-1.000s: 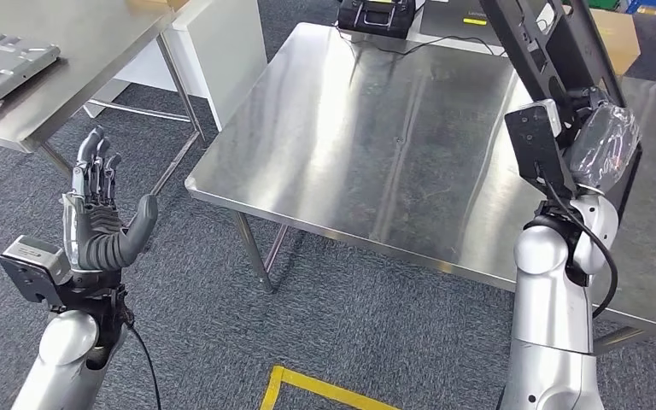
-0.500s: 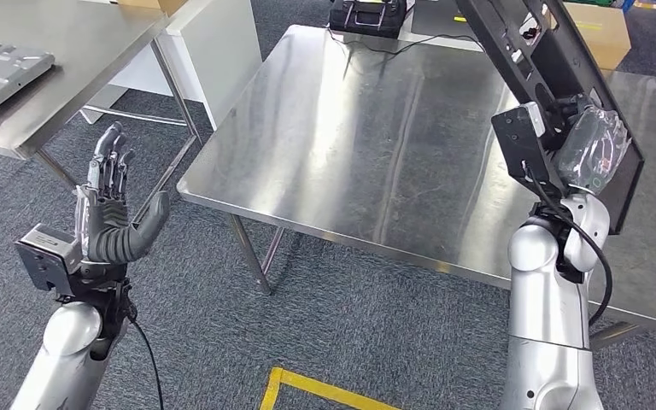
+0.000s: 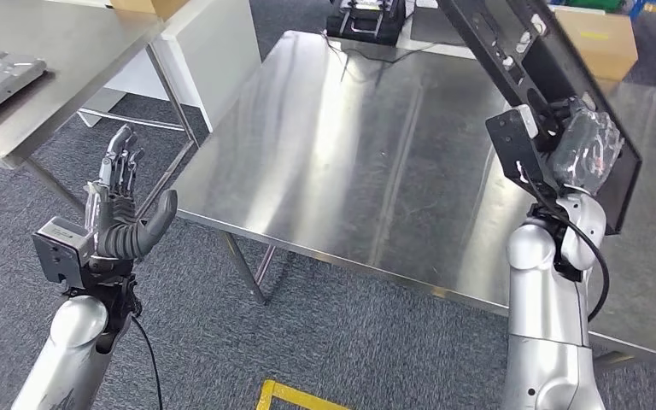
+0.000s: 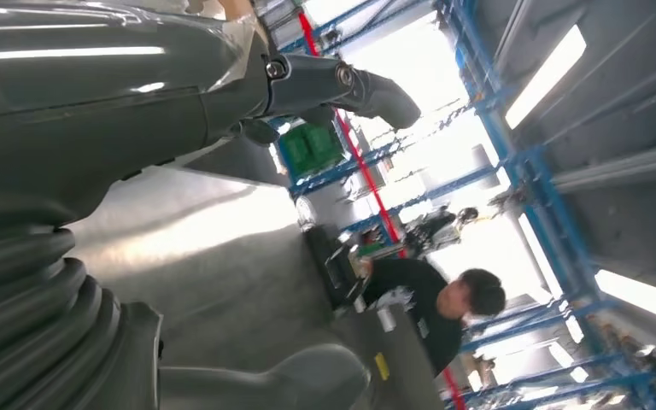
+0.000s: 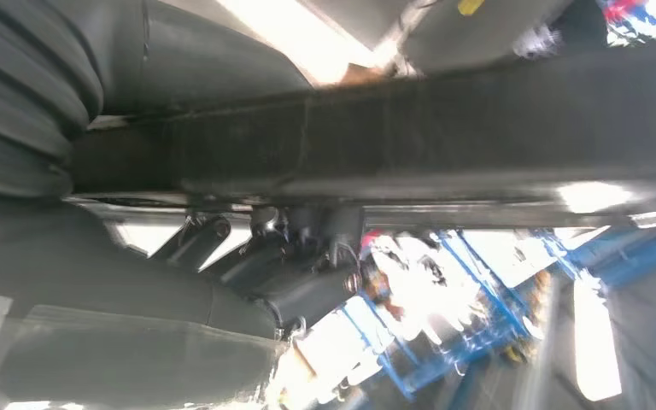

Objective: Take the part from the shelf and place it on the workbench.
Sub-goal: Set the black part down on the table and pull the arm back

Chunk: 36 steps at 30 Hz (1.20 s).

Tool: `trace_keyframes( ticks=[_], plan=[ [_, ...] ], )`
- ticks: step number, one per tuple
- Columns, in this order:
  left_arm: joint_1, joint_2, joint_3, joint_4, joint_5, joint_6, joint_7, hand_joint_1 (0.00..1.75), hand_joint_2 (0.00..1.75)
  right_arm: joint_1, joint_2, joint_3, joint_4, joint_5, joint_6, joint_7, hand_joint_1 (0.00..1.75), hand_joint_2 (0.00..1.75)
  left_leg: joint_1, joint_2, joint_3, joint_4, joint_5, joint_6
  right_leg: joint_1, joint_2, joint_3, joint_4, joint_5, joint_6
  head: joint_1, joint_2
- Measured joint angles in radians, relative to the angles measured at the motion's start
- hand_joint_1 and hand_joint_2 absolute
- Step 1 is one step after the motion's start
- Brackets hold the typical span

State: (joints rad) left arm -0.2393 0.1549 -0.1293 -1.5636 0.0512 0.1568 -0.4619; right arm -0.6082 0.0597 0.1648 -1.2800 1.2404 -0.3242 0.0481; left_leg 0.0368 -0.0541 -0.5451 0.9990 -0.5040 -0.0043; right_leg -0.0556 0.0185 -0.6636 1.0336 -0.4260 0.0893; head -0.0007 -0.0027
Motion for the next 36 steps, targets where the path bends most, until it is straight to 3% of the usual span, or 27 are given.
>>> trace_keyframes(
  ticks=[1,2,4,5,6,7,9,10,11,13,14,15,16,18,19,20,22,23,24,25,27,28,29,30,33,34,36],
  plan=[
    [0.0,0.001,0.001,0.001,0.0,0.0,0.0,0.0,1.75,0.002,0.001,-0.001,0.002,0.001,0.0,0.0,1.75,1.75,0.001,0.0,-0.006,0.01,0.002,-0.002,-0.001,0.0,0.007,0.006,-0.006,-0.02,-0.004,0.0],
    [0.001,0.001,0.002,0.001,0.0,0.0,0.0,0.0,1.75,0.002,0.001,-0.003,0.003,0.002,-0.001,0.001,1.75,1.75,0.002,0.007,-0.02,0.041,0.019,-0.005,-0.001,0.0,0.016,0.008,-0.014,-0.031,-0.008,0.0],
    [0.001,0.002,0.003,0.003,0.001,0.0,-0.001,0.0,1.75,0.003,0.003,-0.004,0.005,0.004,-0.001,0.0,1.75,1.75,0.002,0.031,-0.099,0.158,0.071,-0.013,0.0,0.0,0.049,0.003,-0.034,-0.047,-0.012,0.0],
    [0.003,0.002,0.002,0.004,0.002,0.0,-0.001,0.0,1.75,0.005,0.004,-0.004,0.008,0.005,-0.002,-0.001,1.75,1.75,0.002,0.044,-0.151,0.223,0.079,-0.015,0.004,-0.001,0.069,-0.003,-0.044,-0.052,-0.014,0.0],
    [0.006,0.002,0.002,0.006,0.003,0.0,0.0,0.0,1.75,0.009,0.004,-0.004,0.011,0.006,-0.002,-0.001,1.75,1.75,0.001,0.052,-0.2,0.269,0.057,-0.015,0.007,-0.002,0.092,-0.011,-0.053,-0.054,-0.016,0.0],
    [0.009,0.002,0.002,0.008,0.006,-0.001,0.0,0.0,1.75,0.012,0.004,-0.003,0.015,0.007,-0.002,-0.002,1.75,1.75,-0.002,0.055,-0.241,0.29,0.014,-0.01,0.01,-0.002,0.115,-0.019,-0.063,-0.055,-0.016,0.0],
    [0.012,0.002,0.003,0.01,0.015,-0.005,0.0,0.0,1.75,0.015,0.006,-0.002,0.021,0.009,-0.001,-0.002,1.75,1.75,-0.014,0.055,-0.287,0.26,-0.069,0.01,0.02,0.0,0.163,-0.036,-0.087,-0.056,-0.017,0.0],
    [0.012,0.002,0.003,0.012,0.021,-0.007,-0.001,0.0,1.75,0.015,0.007,0.0,0.024,0.011,-0.001,-0.002,1.75,1.75,-0.024,0.054,-0.294,0.212,-0.067,0.028,0.027,0.002,0.186,-0.044,-0.1,-0.058,-0.018,0.0],
    [0.012,0.002,0.003,0.013,0.025,-0.008,-0.001,0.0,1.75,0.016,0.008,0.002,0.028,0.013,0.0,-0.002,1.75,1.75,-0.037,0.05,-0.292,0.145,-0.015,0.053,0.033,0.004,0.206,-0.052,-0.113,-0.061,-0.018,0.0],
    [0.012,0.003,0.005,0.016,0.034,-0.009,-0.004,0.0,1.75,0.017,0.01,0.007,0.041,0.019,0.004,-0.002,1.75,1.75,-0.068,0.027,-0.271,0.004,0.181,0.101,0.041,0.01,0.24,-0.063,-0.14,-0.063,-0.013,0.0],
    [0.011,0.004,0.007,0.018,0.037,-0.009,-0.005,0.0,1.75,0.017,0.011,0.01,0.049,0.022,0.008,-0.001,1.75,1.75,-0.082,0.015,-0.259,-0.04,0.264,0.112,0.046,0.014,0.248,-0.068,-0.152,-0.061,-0.012,0.0],
    [0.01,0.004,0.01,0.019,0.04,-0.009,-0.007,0.0,1.75,0.015,0.013,0.012,0.057,0.025,0.012,-0.001,1.75,1.75,-0.09,0.006,-0.249,-0.059,0.306,0.113,0.048,0.018,0.254,-0.074,-0.164,-0.058,-0.01,0.0],
    [0.008,0.004,0.012,0.02,0.044,-0.009,-0.009,0.0,1.75,0.009,0.016,0.014,0.065,0.029,0.016,0.0,1.75,1.75,-0.095,0.002,-0.242,-0.062,0.314,0.109,0.051,0.021,0.261,-0.082,-0.175,-0.054,-0.01,0.0],
    [0.004,0.003,0.016,0.022,0.049,-0.007,-0.013,0.0,1.75,-0.007,0.021,0.019,0.078,0.033,0.024,0.001,1.75,1.75,-0.093,0.006,-0.229,-0.061,0.289,0.104,0.052,0.016,0.272,-0.081,-0.198,-0.053,-0.013,0.0],
    [0.003,0.001,0.019,0.023,0.051,-0.006,-0.015,0.0,1.75,-0.018,0.023,0.024,0.093,0.035,0.03,0.001,1.75,1.75,-0.091,0.007,-0.219,-0.064,0.278,0.106,0.056,0.01,0.265,-0.051,-0.218,-0.056,-0.013,0.0],
    [0.002,0.0,0.022,0.025,0.053,-0.004,-0.018,0.0,1.75,-0.027,0.023,0.029,0.112,0.036,0.039,0.001,1.75,1.75,-0.088,0.008,-0.208,-0.067,0.268,0.108,0.059,0.004,0.244,0.002,-0.245,-0.062,-0.013,0.0],
    [0.005,-0.004,0.028,0.032,0.054,0.0,-0.027,0.0,1.75,-0.036,0.022,0.041,0.165,0.039,0.068,0.006,1.75,1.75,-0.087,0.01,-0.189,-0.067,0.248,0.111,0.063,-0.003,0.164,0.141,-0.297,-0.072,-0.012,0.0],
    [0.008,-0.006,0.03,0.036,0.055,0.001,-0.033,0.0,1.75,-0.036,0.022,0.047,0.196,0.041,0.088,0.012,1.75,1.75,-0.087,0.009,-0.18,-0.067,0.24,0.11,0.063,-0.003,0.127,0.19,-0.305,-0.069,-0.012,0.0],
    [0.011,-0.008,0.033,0.04,0.056,0.003,-0.039,0.0,1.75,-0.036,0.022,0.052,0.228,0.043,0.109,0.019,1.75,1.75,-0.087,0.008,-0.172,-0.067,0.233,0.109,0.063,-0.003,0.1,0.205,-0.291,-0.059,-0.012,0.0],
    [0.013,-0.009,0.036,0.042,0.057,0.006,-0.046,0.0,1.75,-0.038,0.022,0.059,0.261,0.044,0.129,0.027,1.75,1.75,-0.086,0.006,-0.165,-0.066,0.227,0.107,0.06,-0.004,0.088,0.182,-0.256,-0.042,-0.012,0.0],
    [0.016,-0.012,0.045,0.045,0.06,0.011,-0.057,0.0,1.75,-0.052,0.024,0.071,0.328,0.044,0.159,0.035,1.75,1.75,-0.084,0.001,-0.161,-0.06,0.22,0.101,0.051,-0.004,0.092,0.06,-0.149,-0.005,-0.012,0.0],
    [0.017,-0.012,0.05,0.046,0.062,0.012,-0.063,0.0,1.75,-0.06,0.025,0.078,0.363,0.044,0.169,0.037,1.75,1.75,-0.085,-0.001,-0.163,-0.054,0.218,0.098,0.046,-0.005,0.101,0.006,-0.105,0.005,-0.012,0.0],
    [0.02,-0.012,0.055,0.046,0.063,0.012,-0.068,0.0,1.75,-0.068,0.027,0.085,0.398,0.044,0.177,0.04,1.75,1.75,-0.085,-0.003,-0.166,-0.047,0.216,0.095,0.044,-0.006,0.107,-0.027,-0.078,0.005,-0.013,0.0],
    [0.023,-0.013,0.061,0.045,0.064,0.01,-0.073,0.0,1.75,-0.074,0.028,0.093,0.432,0.046,0.184,0.045,1.75,1.75,-0.086,-0.004,-0.168,-0.041,0.213,0.092,0.045,-0.007,0.11,-0.037,-0.068,-0.003,-0.013,0.0],
    [0.032,-0.012,0.078,0.04,0.067,-0.004,-0.082,0.0,1.75,-0.1,0.035,0.111,0.514,0.055,0.194,0.06,1.75,1.75,-0.086,-0.004,-0.178,-0.025,0.203,0.084,0.042,-0.01,0.117,-0.038,-0.064,-0.035,-0.013,0.0],
    [0.033,-0.011,0.084,0.036,0.068,-0.009,-0.084,0.0,1.75,-0.112,0.037,0.117,0.538,0.057,0.194,0.063,1.75,1.75,-0.084,0.003,-0.189,-0.001,0.189,0.076,0.038,-0.011,0.121,-0.039,-0.064,-0.046,-0.016,0.0],
    [0.035,-0.011,0.093,0.03,0.069,-0.013,-0.087,0.0,1.75,-0.134,0.039,0.128,0.581,0.058,0.192,0.066,1.75,1.75,-0.072,0.027,-0.239,0.11,0.136,0.053,0.034,-0.014,0.132,-0.04,-0.067,-0.063,-0.024,0.0]
  ],
)
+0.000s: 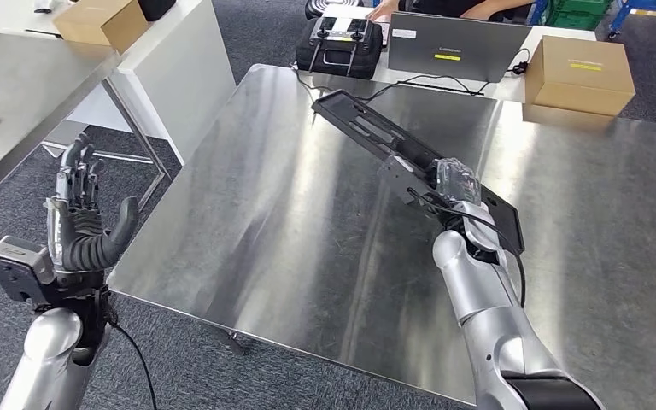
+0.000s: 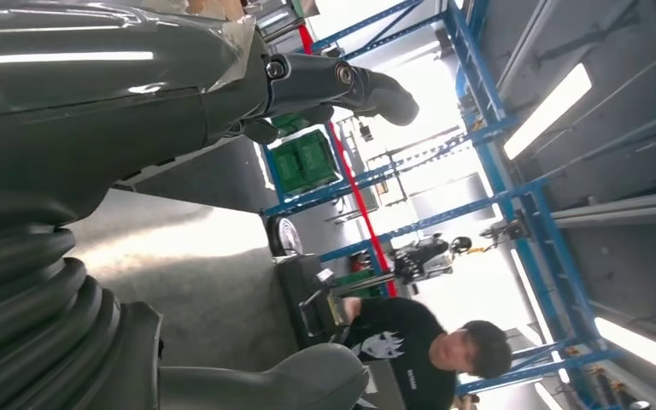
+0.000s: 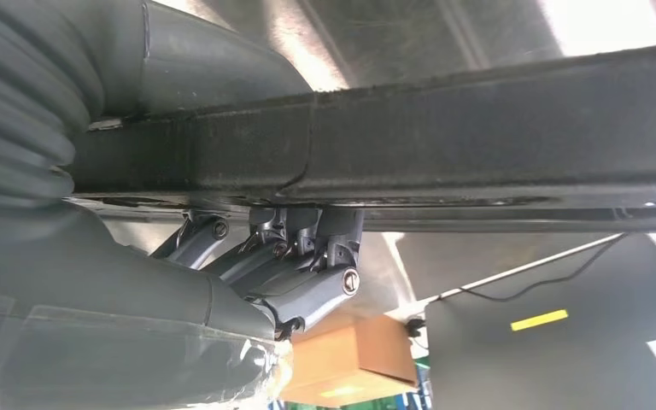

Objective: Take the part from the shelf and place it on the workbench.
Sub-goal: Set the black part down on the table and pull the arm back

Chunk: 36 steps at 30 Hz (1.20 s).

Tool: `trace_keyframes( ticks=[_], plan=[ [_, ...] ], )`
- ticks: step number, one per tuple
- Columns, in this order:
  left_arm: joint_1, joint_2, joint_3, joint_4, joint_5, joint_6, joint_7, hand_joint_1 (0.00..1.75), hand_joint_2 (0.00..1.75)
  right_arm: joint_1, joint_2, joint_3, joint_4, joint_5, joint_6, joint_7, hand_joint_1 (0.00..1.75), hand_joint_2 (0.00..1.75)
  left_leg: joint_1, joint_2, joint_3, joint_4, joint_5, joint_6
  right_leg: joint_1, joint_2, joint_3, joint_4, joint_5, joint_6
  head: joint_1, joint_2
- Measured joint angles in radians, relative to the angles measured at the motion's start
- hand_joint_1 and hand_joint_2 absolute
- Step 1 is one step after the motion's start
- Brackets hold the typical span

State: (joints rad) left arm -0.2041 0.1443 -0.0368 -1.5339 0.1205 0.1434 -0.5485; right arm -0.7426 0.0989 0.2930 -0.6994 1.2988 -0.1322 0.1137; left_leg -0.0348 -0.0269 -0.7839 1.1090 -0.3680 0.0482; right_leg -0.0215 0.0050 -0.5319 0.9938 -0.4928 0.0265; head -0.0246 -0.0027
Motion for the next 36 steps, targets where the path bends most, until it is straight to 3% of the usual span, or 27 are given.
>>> trace_keyframes(
  ticks=[2,3,4,5,7,9,13,15,17,18,19,20,22,24,27,29,33,34,35,36],
  plan=[
    [0.004,0.0,0.004,-0.001,0.001,-0.003,0.0,0.0,1.75,-0.014,0.0,0.006,0.032,0.0,-0.001,0.0,1.75,1.75,0.02,0.018,-0.064,0.137,-0.047,-0.018,0.0,-0.003,0.009,0.0,-0.005,-0.008,-0.003,0.0],
    [0.006,0.0,0.006,-0.001,0.002,-0.005,0.0,0.0,1.75,-0.018,0.0,0.008,0.044,0.0,-0.001,0.0,1.75,1.75,0.028,0.022,-0.082,0.168,-0.05,-0.023,0.0,-0.004,0.013,0.0,-0.008,-0.01,-0.003,0.0],
    [0.007,0.0,0.008,-0.001,0.002,-0.006,0.0,0.0,1.75,-0.021,0.001,0.009,0.053,0.0,-0.001,0.0,1.75,1.75,0.034,0.024,-0.077,0.156,-0.034,-0.026,-0.001,-0.005,0.018,0.0,-0.012,-0.011,-0.003,0.0],
    [0.008,0.0,0.01,-0.002,0.002,-0.006,0.0,0.0,1.75,-0.024,0.001,0.01,0.06,0.0,-0.001,0.0,1.75,1.75,0.039,0.025,-0.052,0.104,-0.002,-0.027,-0.002,-0.005,0.025,0.0,-0.017,-0.011,-0.003,0.0],
    [0.007,-0.001,0.013,-0.005,0.002,-0.006,0.0,0.0,1.75,-0.033,0.002,0.011,0.07,0.001,0.001,0.001,0.87,0.87,0.041,0.026,0.026,-0.034,0.049,-0.027,-0.002,-0.006,0.037,-0.002,-0.028,-0.006,-0.002,0.0],
    [0.006,-0.001,0.015,-0.009,0.0,-0.007,-0.001,0.0,1.75,-0.046,0.003,0.014,0.083,0.003,0.005,0.005,0.0,0.0,0.035,0.025,0.07,-0.103,0.049,-0.024,0.001,-0.006,0.038,-0.006,-0.035,0.001,-0.003,0.0],
    [0.009,-0.004,0.019,-0.016,-0.014,-0.004,0.002,0.0,0.0,-0.05,0.0,0.023,0.117,0.005,0.004,0.017,0.0,0.0,0.03,0.021,0.086,-0.118,0.029,-0.006,0.004,-0.009,0.034,0.004,-0.054,0.018,-0.003,0.0],
    [0.012,-0.008,0.021,-0.021,-0.019,0.002,0.012,0.0,0.0,-0.049,-0.005,0.025,0.137,0.004,-0.005,0.019,0.0,0.0,0.031,0.019,0.094,-0.126,0.025,0.005,0.006,-0.008,-0.023,0.105,-0.096,0.011,-0.001,0.0],
    [0.021,-0.011,0.024,-0.022,-0.021,0.003,0.026,0.0,0.0,-0.044,-0.01,0.026,0.158,0.002,-0.011,0.018,0.0,0.0,0.026,0.016,0.095,-0.126,0.02,0.014,0.009,-0.006,-0.115,0.251,-0.139,0.002,0.0,0.0],
    [0.027,-0.012,0.025,-0.022,-0.022,0.002,0.031,0.0,0.0,-0.04,-0.013,0.026,0.166,0.0,-0.012,0.018,0.0,0.0,0.023,0.013,0.096,-0.125,0.019,0.016,0.011,-0.005,-0.15,0.295,-0.144,0.004,0.0,0.0],
    [0.032,-0.013,0.027,-0.022,-0.024,-0.001,0.037,0.0,0.0,-0.037,-0.016,0.026,0.173,0.0,-0.012,0.018,0.0,0.0,0.021,0.01,0.096,-0.124,0.017,0.018,0.012,-0.005,-0.167,0.3,-0.129,0.009,0.0,0.0],
    [0.036,-0.013,0.03,-0.023,-0.026,-0.003,0.041,0.0,0.0,-0.036,-0.017,0.026,0.178,-0.001,-0.012,0.018,0.0,0.0,0.018,0.006,0.097,-0.121,0.015,0.019,0.013,-0.005,-0.162,0.261,-0.096,0.017,0.0,0.0],
    [0.041,-0.014,0.037,-0.028,-0.032,-0.01,0.05,0.0,0.0,-0.041,-0.02,0.026,0.184,-0.001,-0.011,0.018,0.0,0.0,0.014,0.001,0.097,-0.111,0.01,0.017,0.016,-0.004,-0.116,0.118,-0.014,0.025,0.0,0.0],
    [0.047,-0.016,0.043,-0.033,-0.041,-0.017,0.06,0.0,0.0,-0.049,-0.021,0.026,0.188,-0.002,-0.007,0.018,0.0,0.0,0.012,0.0,0.095,-0.102,0.005,0.012,0.019,-0.003,-0.08,0.027,0.033,0.015,-0.001,0.0],
    [0.058,-0.016,0.052,-0.035,-0.053,-0.036,0.066,0.0,0.0,-0.056,-0.022,0.025,0.191,-0.02,0.003,0.004,0.0,0.0,0.014,-0.001,0.091,-0.101,0.004,0.002,0.017,-0.005,-0.072,0.013,0.044,-0.006,-0.001,0.0],
    [0.061,-0.016,0.06,-0.037,-0.06,-0.046,0.066,0.0,0.0,-0.06,-0.02,0.024,0.19,-0.05,0.011,-0.027,0.0,0.0,0.016,0.002,0.08,-0.072,-0.017,-0.011,0.007,-0.007,-0.064,0.006,0.05,-0.017,-0.003,0.0],
    [0.071,-0.017,0.074,-0.044,-0.07,-0.05,0.064,0.0,0.0,-0.046,-0.014,0.014,0.143,-0.147,-0.003,-0.124,0.0,0.0,0.042,0.015,-0.023,0.162,-0.128,-0.046,0.0,-0.008,-0.054,0.004,0.051,-0.021,-0.008,0.0],
    [0.077,-0.017,0.08,-0.049,-0.072,-0.05,0.062,0.0,0.0,-0.035,-0.014,0.009,0.108,-0.178,-0.017,-0.146,0.0,0.0,0.049,0.018,-0.033,0.184,-0.131,-0.052,-0.002,-0.008,-0.054,0.004,0.051,-0.021,-0.008,0.0],
    [0.083,-0.017,0.088,-0.056,-0.074,-0.05,0.06,0.0,0.0,-0.02,-0.014,0.002,0.06,-0.211,-0.043,-0.169,0.0,0.0,0.054,0.021,-0.022,0.164,-0.115,-0.057,-0.005,-0.008,-0.053,0.005,0.049,-0.019,-0.008,0.0],
    [0.088,-0.017,0.096,-0.064,-0.074,-0.05,0.057,0.0,0.0,-0.003,-0.015,-0.006,0.0,-0.242,-0.083,-0.191,0.0,0.0,0.059,0.023,0.01,0.107,-0.086,-0.062,-0.009,-0.008,-0.051,0.005,0.047,-0.015,-0.008,0.0]
  ],
)
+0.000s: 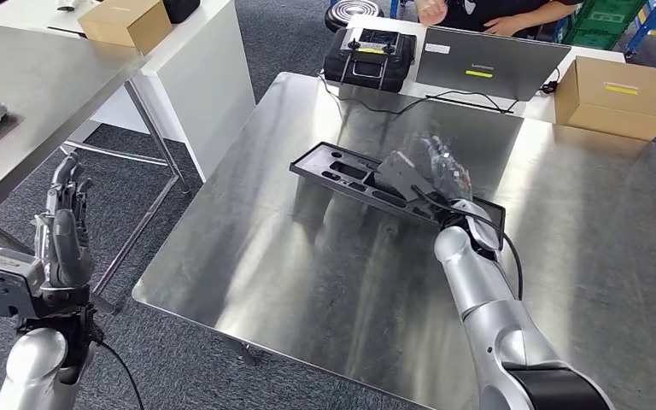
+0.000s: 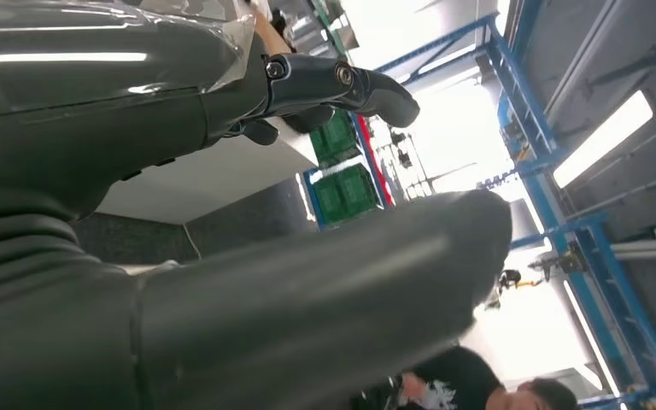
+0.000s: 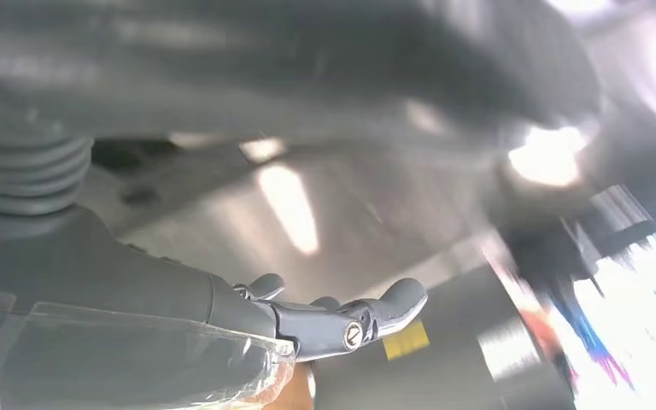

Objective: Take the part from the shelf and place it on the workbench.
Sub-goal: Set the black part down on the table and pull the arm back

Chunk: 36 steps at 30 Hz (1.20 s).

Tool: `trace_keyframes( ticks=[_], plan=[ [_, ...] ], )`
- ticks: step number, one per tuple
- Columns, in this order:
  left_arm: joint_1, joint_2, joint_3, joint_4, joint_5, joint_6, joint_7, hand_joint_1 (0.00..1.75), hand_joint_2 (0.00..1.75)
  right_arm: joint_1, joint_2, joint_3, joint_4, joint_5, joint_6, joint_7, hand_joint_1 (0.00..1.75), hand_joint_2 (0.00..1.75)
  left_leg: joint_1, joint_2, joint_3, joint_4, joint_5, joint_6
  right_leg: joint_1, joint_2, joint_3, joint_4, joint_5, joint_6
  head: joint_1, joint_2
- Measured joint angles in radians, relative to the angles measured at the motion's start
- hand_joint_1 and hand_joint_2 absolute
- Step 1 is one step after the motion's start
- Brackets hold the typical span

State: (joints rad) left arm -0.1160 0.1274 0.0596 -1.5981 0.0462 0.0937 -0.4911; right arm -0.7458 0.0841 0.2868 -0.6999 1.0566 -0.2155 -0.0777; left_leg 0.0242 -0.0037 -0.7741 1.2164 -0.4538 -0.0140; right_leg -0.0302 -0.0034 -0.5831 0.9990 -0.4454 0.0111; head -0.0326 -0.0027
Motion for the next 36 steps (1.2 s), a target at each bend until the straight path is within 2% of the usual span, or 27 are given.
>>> trace_keyframes(
  ticks=[2,3,4,6,8,11,17,19,22,31,34,36],
  plan=[
    [0.006,0.0,0.013,-0.013,0.0,0.0,-0.007,0.0,0.0,0.041,-0.002,-0.018,-0.153,-0.051,-0.113,-0.047,0.0,0.0,0.005,0.001,0.083,-0.14,0.044,-0.009,-0.003,-0.002,0.003,0.001,-0.006,0.012,-0.001,0.0],
    [0.009,0.0,0.017,-0.018,0.0,-0.001,-0.01,0.0,0.0,0.058,-0.004,-0.027,-0.235,-0.069,-0.172,-0.068,0.0,0.0,0.004,0.0,0.11,-0.182,0.052,-0.008,-0.003,-0.003,0.004,0.001,-0.009,0.019,0.0,0.0],
    [0.011,-0.001,0.019,-0.021,0.0,-0.001,-0.013,0.0,0.0,0.074,-0.007,-0.035,-0.309,-0.083,-0.22,-0.084,0.0,0.0,0.001,-0.002,0.124,-0.2,0.049,-0.004,-0.001,-0.004,0.005,-0.001,-0.01,0.026,0.001,0.0],
    [0.011,-0.002,0.02,-0.023,0.0,0.0,-0.018,0.0,0.0,0.112,-0.014,-0.047,-0.457,-0.109,-0.295,-0.109,0.0,0.0,-0.006,-0.005,0.129,-0.202,0.048,0.012,0.001,-0.004,0.007,-0.007,-0.011,0.037,0.004,0.0],
    [0.006,-0.003,0.02,-0.024,0.004,0.006,-0.029,0.0,0.0,0.17,-0.021,-0.057,-0.626,-0.137,-0.368,-0.141,0.0,0.0,-0.01,-0.006,0.132,-0.208,0.051,0.021,0.0,-0.006,0.014,-0.015,-0.01,0.036,0.007,0.0],
    [0.005,-0.003,0.02,-0.028,0.024,0.02,-0.055,0.0,0.0,0.24,-0.039,-0.062,-0.839,-0.205,-0.442,-0.189,0.0,0.0,-0.016,-0.008,0.134,-0.21,0.05,0.025,-0.003,-0.008,0.024,-0.025,-0.009,0.03,0.009,0.0],
    [0.03,-0.003,0.045,-0.093,0.069,0.023,-0.082,0.0,0.0,0.344,-0.069,-0.055,-1.076,-0.323,-0.447,-0.248,0.0,0.0,-0.023,-0.008,0.134,-0.21,0.046,0.039,-0.006,-0.008,0.028,-0.036,-0.005,0.036,0.011,0.0],
    [0.041,-0.003,0.057,-0.116,0.078,0.022,-0.083,0.0,0.0,0.368,-0.075,-0.05,-1.115,-0.354,-0.445,-0.268,0.0,0.0,-0.024,-0.008,0.134,-0.21,0.046,0.041,-0.008,-0.008,0.028,-0.037,-0.004,0.043,0.011,0.0],
    [0.063,-0.004,0.073,-0.143,0.081,0.022,-0.085,0.0,0.0,0.396,-0.078,-0.04,-1.155,-0.391,-0.438,-0.289,0.0,0.0,-0.024,-0.007,0.134,-0.21,0.046,0.042,-0.008,-0.008,0.028,-0.037,-0.003,0.055,0.011,0.0],
    [0.159,-0.007,0.146,-0.175,0.13,-0.008,-0.066,0.0,0.0,0.453,-0.076,-0.035,-1.214,-0.525,-0.379,-0.343,0.0,0.0,-0.026,-0.006,0.135,-0.208,0.042,0.046,-0.01,-0.007,0.028,-0.038,-0.003,0.061,0.011,0.0],
    [0.176,-0.004,0.167,-0.174,0.148,-0.026,-0.066,0.0,0.0,0.454,-0.069,-0.035,-1.216,-0.541,-0.356,-0.345,0.0,0.0,-0.03,-0.006,0.135,-0.206,0.04,0.053,-0.014,-0.008,0.03,-0.039,-0.002,0.068,0.01,0.0],
    [0.181,0.001,0.174,-0.173,0.159,-0.036,-0.066,0.0,0.0,0.454,-0.063,-0.037,-1.216,-0.541,-0.342,-0.343,0.0,0.0,-0.031,-0.005,0.138,-0.212,0.047,0.064,-0.016,-0.007,0.029,-0.035,-0.004,0.074,0.01,0.0]
  ],
)
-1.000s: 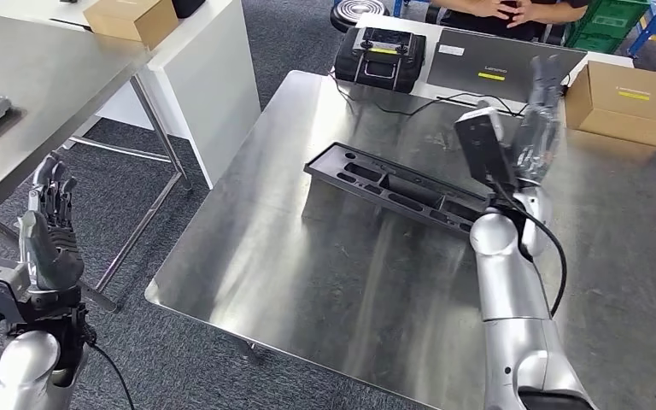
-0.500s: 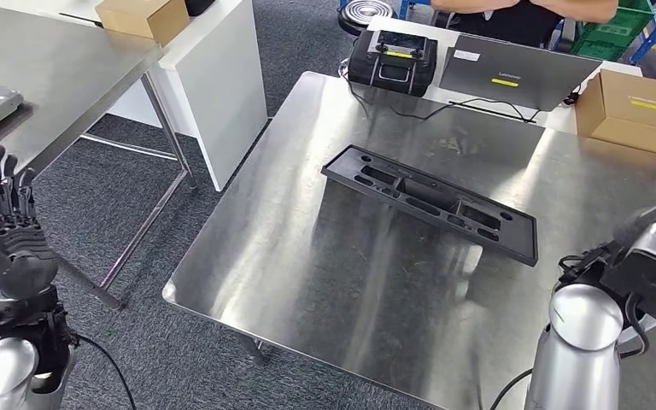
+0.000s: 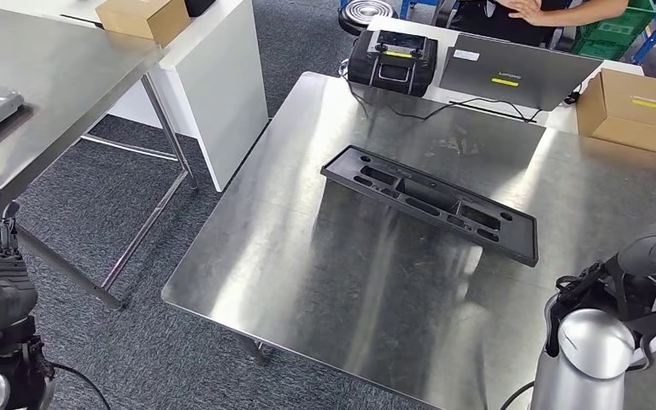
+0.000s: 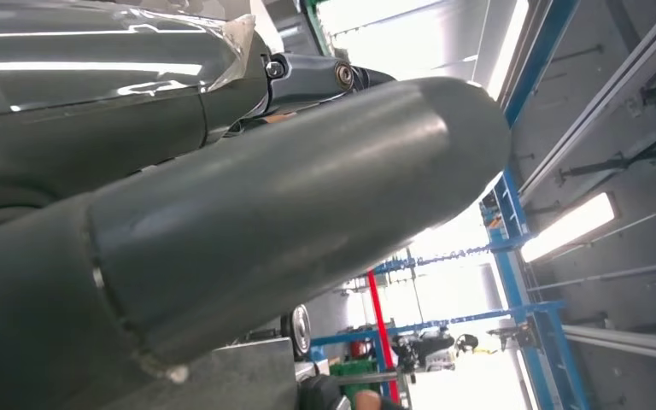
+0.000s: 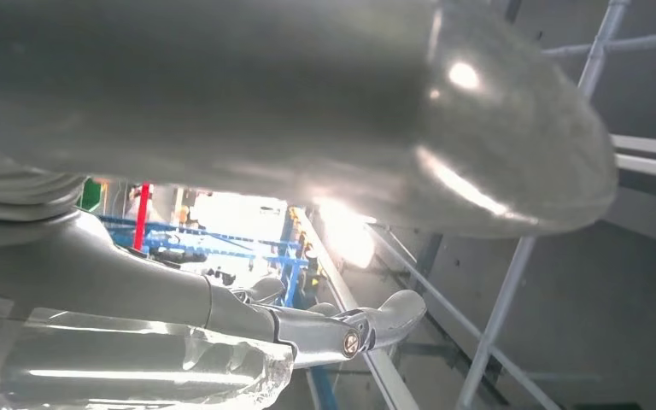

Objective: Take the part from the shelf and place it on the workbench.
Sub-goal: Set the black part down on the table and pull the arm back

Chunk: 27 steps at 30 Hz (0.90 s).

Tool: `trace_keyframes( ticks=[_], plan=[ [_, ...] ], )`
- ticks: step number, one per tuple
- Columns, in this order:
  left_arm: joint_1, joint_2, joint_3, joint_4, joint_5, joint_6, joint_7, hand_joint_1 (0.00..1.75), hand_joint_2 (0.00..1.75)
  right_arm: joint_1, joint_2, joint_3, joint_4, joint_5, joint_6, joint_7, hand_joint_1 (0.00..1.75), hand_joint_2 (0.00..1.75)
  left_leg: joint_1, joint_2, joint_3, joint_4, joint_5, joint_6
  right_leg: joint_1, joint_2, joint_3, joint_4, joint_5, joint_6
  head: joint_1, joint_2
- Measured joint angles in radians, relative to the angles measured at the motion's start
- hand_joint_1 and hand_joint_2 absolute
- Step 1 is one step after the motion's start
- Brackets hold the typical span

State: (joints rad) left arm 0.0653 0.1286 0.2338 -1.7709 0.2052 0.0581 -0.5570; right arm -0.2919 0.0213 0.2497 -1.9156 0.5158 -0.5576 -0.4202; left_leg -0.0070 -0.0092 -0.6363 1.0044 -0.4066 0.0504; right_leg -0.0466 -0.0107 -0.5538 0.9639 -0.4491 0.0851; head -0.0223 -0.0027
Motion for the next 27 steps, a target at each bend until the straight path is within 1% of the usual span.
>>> trace_keyframes(
  ticks=[1,2,3,4,5,6,7,8,9,10,11,12,14,15,16,17,18,19,20,21,22,23,24,25,26,27],
  plan=[
    [0.001,0.003,0.002,0.0,0.004,-0.003,0.0,0.0,0.0,0.0,0.003,-0.002,0.0,0.003,0.006,0.001,0.0,0.0,0.001,0.001,0.002,-0.005,0.006,0.007,0.0,0.0,-0.006,0.015,-0.012,-0.002,0.0,0.0],
    [0.001,0.005,0.003,0.0,0.009,-0.007,0.0,0.0,0.0,0.001,0.004,-0.004,0.0,0.007,0.012,0.003,0.0,0.0,0.003,0.002,0.003,-0.01,0.01,0.013,0.0,0.001,-0.022,0.051,-0.036,-0.008,0.002,0.0],
    [0.001,0.007,0.003,0.002,0.012,-0.01,-0.001,0.0,0.0,0.002,0.005,-0.006,0.0,0.011,0.015,0.005,0.0,0.0,0.005,0.003,0.003,-0.013,0.013,0.017,0.002,0.002,-0.046,0.108,-0.07,-0.017,0.003,0.0],
    [0.002,0.008,0.004,0.003,0.015,-0.012,-0.001,0.0,0.0,0.005,0.006,-0.007,0.001,0.014,0.018,0.006,0.0,0.0,0.003,0.003,0.0,-0.014,0.015,0.02,0.004,0.004,-0.076,0.181,-0.107,-0.025,0.005,0.0],
    [0.002,0.008,0.004,0.006,0.019,-0.014,-0.001,0.0,0.0,0.009,0.006,-0.009,0.002,0.016,0.021,0.008,0.0,0.0,0.001,0.003,-0.003,-0.014,0.017,0.021,0.007,0.005,-0.104,0.251,-0.136,-0.03,0.006,0.0],
    [0.003,0.008,0.004,0.009,0.022,-0.015,-0.001,0.0,0.0,0.015,0.006,-0.011,0.003,0.019,0.024,0.009,0.0,0.0,-0.001,0.002,-0.006,-0.014,0.019,0.022,0.011,0.005,-0.12,0.297,-0.152,-0.03,0.006,0.0],
    [0.003,0.008,0.003,0.013,0.024,-0.016,-0.001,0.0,0.0,0.021,0.006,-0.013,0.005,0.021,0.026,0.009,0.0,0.0,-0.003,0.001,-0.009,-0.013,0.023,0.021,0.014,0.006,-0.117,0.304,-0.153,-0.028,0.007,0.0],
    [0.003,0.008,0.003,0.016,0.026,-0.017,-0.001,0.0,0.0,0.025,0.007,-0.015,0.007,0.024,0.028,0.009,0.0,0.0,-0.005,0.0,-0.012,-0.013,0.026,0.019,0.018,0.006,-0.091,0.266,-0.137,-0.025,0.007,0.0],
    [0.002,0.008,0.003,0.018,0.027,-0.017,-0.001,0.0,0.0,0.029,0.007,-0.016,0.008,0.028,0.029,0.009,0.0,0.0,-0.007,-0.002,-0.016,-0.013,0.03,0.016,0.021,0.006,-0.047,0.194,-0.115,-0.022,0.007,0.0],
    [0.002,0.008,0.003,0.02,0.027,-0.017,-0.001,0.0,0.0,0.033,0.007,-0.018,0.009,0.03,0.03,0.009,0.0,0.0,-0.008,-0.003,-0.018,-0.012,0.034,0.012,0.024,0.007,-0.002,0.12,-0.096,-0.024,0.006,0.0],
    [0.001,0.008,0.003,0.021,0.027,-0.018,-0.002,0.0,0.0,0.038,0.008,-0.018,0.009,0.032,0.03,0.008,0.0,0.0,-0.008,-0.004,-0.02,-0.011,0.038,0.007,0.028,0.008,0.032,0.064,-0.076,-0.028,0.006,0.0],
    [0.001,0.008,0.002,0.022,0.027,-0.019,-0.002,0.0,0.0,0.044,0.009,-0.02,0.01,0.034,0.03,0.005,0.0,0.0,-0.009,-0.005,-0.021,-0.009,0.041,0.002,0.031,0.01,0.048,0.031,-0.066,-0.034,0.006,0.0],
    [-0.001,0.008,0.001,0.023,0.027,-0.023,-0.004,0.0,0.0,0.055,0.009,-0.022,0.011,0.035,0.029,0.0,0.0,0.0,-0.008,-0.006,-0.023,-0.009,0.049,-0.01,0.035,0.012,0.044,0.023,-0.055,-0.047,0.008,0.0],
    [-0.001,0.009,0.0,0.023,0.027,-0.025,-0.005,0.0,0.0,0.059,0.009,-0.024,0.011,0.035,0.028,-0.003,0.0,0.0,-0.006,-0.006,-0.026,-0.007,0.049,-0.016,0.031,0.011,0.038,0.019,-0.051,-0.056,0.009,0.0],
    [0.0,0.009,0.0,0.025,0.027,-0.028,-0.006,0.0,0.0,0.063,0.009,-0.024,0.012,0.036,0.028,-0.005,0.0,0.0,-0.004,-0.006,-0.032,0.0,0.037,-0.023,0.028,0.009,0.035,0.018,-0.045,-0.065,0.008,0.0],
    [0.0,0.01,0.0,0.027,0.027,-0.03,-0.007,0.0,0.0,0.067,0.01,-0.024,0.012,0.037,0.028,-0.005,0.0,0.0,-0.001,-0.005,-0.044,0.024,0.008,-0.031,0.024,0.008,0.031,0.017,-0.036,-0.074,0.007,0.0],
    [0.0,0.011,-0.001,0.03,0.027,-0.033,-0.008,0.0,0.0,0.071,0.01,-0.024,0.012,0.039,0.028,-0.006,0.0,0.0,0.003,-0.003,-0.061,0.072,-0.038,-0.04,0.022,0.006,0.024,0.017,-0.026,-0.081,0.006,0.0],
    [0.001,0.011,-0.001,0.034,0.027,-0.035,-0.009,0.0,0.0,0.076,0.01,-0.025,0.013,0.042,0.028,-0.006,0.0,0.0,0.007,-0.002,-0.082,0.138,-0.091,-0.049,0.022,0.005,0.016,0.018,-0.018,-0.085,0.004,0.0],
    [0.001,0.011,-0.002,0.039,0.027,-0.038,-0.011,0.0,0.0,0.082,0.011,-0.025,0.013,0.046,0.028,-0.006,0.0,0.0,0.012,0.0,-0.101,0.209,-0.135,-0.056,0.023,0.004,0.005,0.019,-0.009,-0.086,0.004,0.0],
    [0.002,0.011,-0.002,0.044,0.027,-0.041,-0.012,0.0,0.0,0.089,0.011,-0.025,0.013,0.051,0.027,-0.006,0.0,0.0,0.016,0.001,-0.111,0.264,-0.16,-0.062,0.023,0.004,-0.005,0.019,-0.002,-0.085,0.003,0.0],
    [0.002,0.011,-0.002,0.049,0.027,-0.044,-0.014,0.0,0.0,0.095,0.011,-0.025,0.013,0.056,0.026,-0.006,0.0,0.0,0.02,0.001,-0.105,0.286,-0.164,-0.066,0.023,0.003,-0.014,0.02,0.005,-0.083,0.003,0.0],
    [0.003,0.011,-0.002,0.052,0.027,-0.046,-0.015,0.0,0.0,0.101,0.011,-0.025,0.014,0.061,0.024,-0.006,0.0,0.0,0.024,0.002,-0.077,0.267,-0.151,-0.069,0.023,0.003,-0.021,0.021,0.01,-0.08,0.003,0.0],
    [0.002,0.011,-0.002,0.056,0.026,-0.049,-0.016,0.0,0.0,0.106,0.011,-0.025,0.013,0.065,0.021,-0.006,0.0,0.0,0.027,0.004,-0.03,0.21,-0.131,-0.07,0.022,0.003,-0.028,0.022,0.015,-0.075,0.003,0.0],
    [0.002,0.011,-0.002,0.057,0.026,-0.05,-0.016,0.0,0.0,0.111,0.01,-0.025,0.012,0.069,0.018,-0.006,0.0,0.0,0.03,0.005,0.03,0.131,-0.115,-0.07,0.021,0.003,-0.032,0.023,0.02,-0.07,0.003,0.0],
    [0.001,0.011,-0.002,0.059,0.026,-0.052,-0.017,0.0,0.0,0.115,0.01,-0.025,0.009,0.071,0.015,-0.006,0.0,0.0,0.029,0.004,0.08,0.063,-0.103,-0.067,0.022,0.003,-0.036,0.025,0.024,-0.064,0.004,0.0],
    [0.002,0.011,-0.002,0.06,0.027,-0.054,-0.017,0.0,0.0,0.117,0.009,-0.025,0.006,0.072,0.013,-0.006,0.0,0.0,0.027,0.003,0.113,0.014,-0.096,-0.061,0.023,0.003,-0.038,0.026,0.029,-0.056,0.004,0.0]
  ],
)
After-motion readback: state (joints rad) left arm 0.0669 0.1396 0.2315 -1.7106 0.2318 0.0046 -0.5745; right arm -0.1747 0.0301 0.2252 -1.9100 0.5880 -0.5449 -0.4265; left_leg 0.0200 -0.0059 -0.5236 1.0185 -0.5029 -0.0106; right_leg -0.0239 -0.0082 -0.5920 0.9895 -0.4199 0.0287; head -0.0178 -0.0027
